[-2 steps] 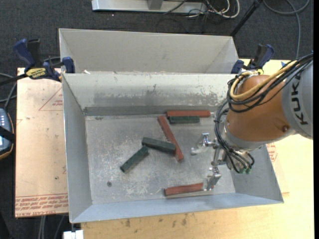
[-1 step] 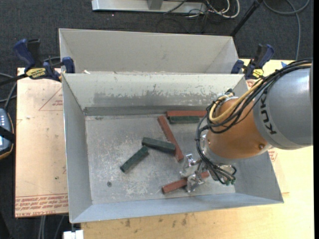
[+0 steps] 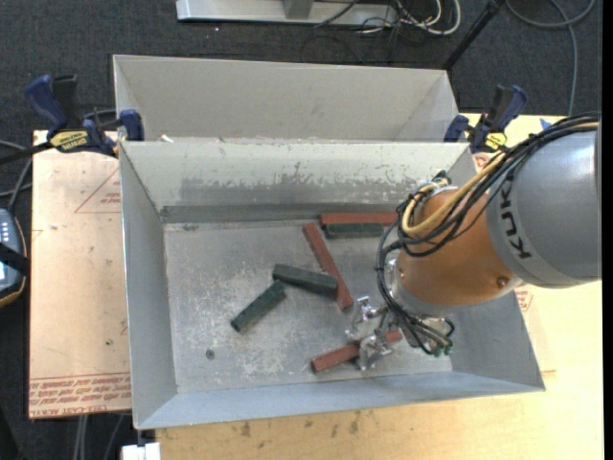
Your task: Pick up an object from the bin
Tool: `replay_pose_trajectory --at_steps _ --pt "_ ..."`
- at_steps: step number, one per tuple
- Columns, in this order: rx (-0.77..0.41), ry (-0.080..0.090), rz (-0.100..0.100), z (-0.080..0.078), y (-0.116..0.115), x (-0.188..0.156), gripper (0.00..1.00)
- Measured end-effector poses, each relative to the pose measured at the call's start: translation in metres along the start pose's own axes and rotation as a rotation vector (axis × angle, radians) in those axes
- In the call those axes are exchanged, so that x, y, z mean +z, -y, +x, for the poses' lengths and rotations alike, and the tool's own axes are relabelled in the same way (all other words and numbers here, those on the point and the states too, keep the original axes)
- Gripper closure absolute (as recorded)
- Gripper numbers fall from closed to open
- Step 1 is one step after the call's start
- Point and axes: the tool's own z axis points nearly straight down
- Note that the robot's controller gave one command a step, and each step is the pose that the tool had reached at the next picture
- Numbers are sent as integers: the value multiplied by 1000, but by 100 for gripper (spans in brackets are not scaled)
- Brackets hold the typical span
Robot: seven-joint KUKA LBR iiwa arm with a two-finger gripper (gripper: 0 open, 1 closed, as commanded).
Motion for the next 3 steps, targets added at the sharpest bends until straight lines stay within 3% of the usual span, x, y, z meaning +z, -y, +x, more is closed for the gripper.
replay_pose_trajectory --at_steps 1,2,3 --pt "-37 -37 -2 -38 -8 2 100" --pt "-25 -18 -4 3 -9 -116 100" --pt "-25 -18 -4 3 -9 -116 100"
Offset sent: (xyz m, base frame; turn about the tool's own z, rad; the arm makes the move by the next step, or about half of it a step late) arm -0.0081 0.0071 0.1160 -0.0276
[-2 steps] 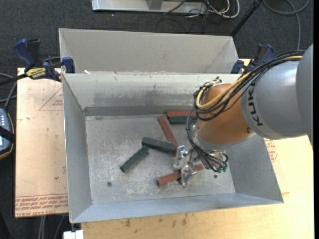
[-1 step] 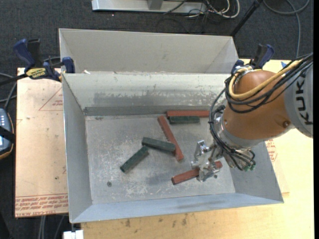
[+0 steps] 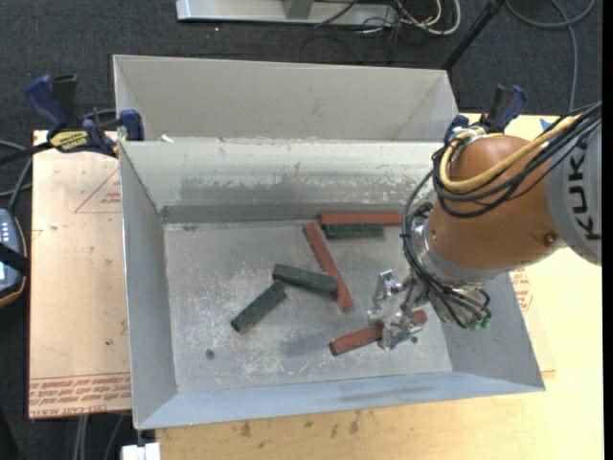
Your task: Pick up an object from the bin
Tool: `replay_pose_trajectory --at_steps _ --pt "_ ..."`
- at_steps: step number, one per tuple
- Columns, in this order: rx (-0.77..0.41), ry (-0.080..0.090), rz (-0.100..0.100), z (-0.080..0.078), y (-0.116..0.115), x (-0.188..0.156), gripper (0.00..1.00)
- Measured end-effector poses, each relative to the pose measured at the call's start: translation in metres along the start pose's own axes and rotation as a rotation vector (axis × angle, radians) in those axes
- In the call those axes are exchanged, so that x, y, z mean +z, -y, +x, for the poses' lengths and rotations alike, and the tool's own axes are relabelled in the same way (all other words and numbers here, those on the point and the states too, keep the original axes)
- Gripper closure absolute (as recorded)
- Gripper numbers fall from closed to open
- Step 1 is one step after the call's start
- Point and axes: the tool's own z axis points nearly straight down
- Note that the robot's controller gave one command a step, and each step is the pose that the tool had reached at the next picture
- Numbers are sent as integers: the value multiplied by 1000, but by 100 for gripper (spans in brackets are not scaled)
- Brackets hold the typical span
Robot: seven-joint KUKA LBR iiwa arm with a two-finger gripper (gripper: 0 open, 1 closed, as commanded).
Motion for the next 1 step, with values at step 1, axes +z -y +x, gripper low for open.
replay_pose_trajectory --at_steps 1 --pt "-436 2 0 -1 6 -137 100"
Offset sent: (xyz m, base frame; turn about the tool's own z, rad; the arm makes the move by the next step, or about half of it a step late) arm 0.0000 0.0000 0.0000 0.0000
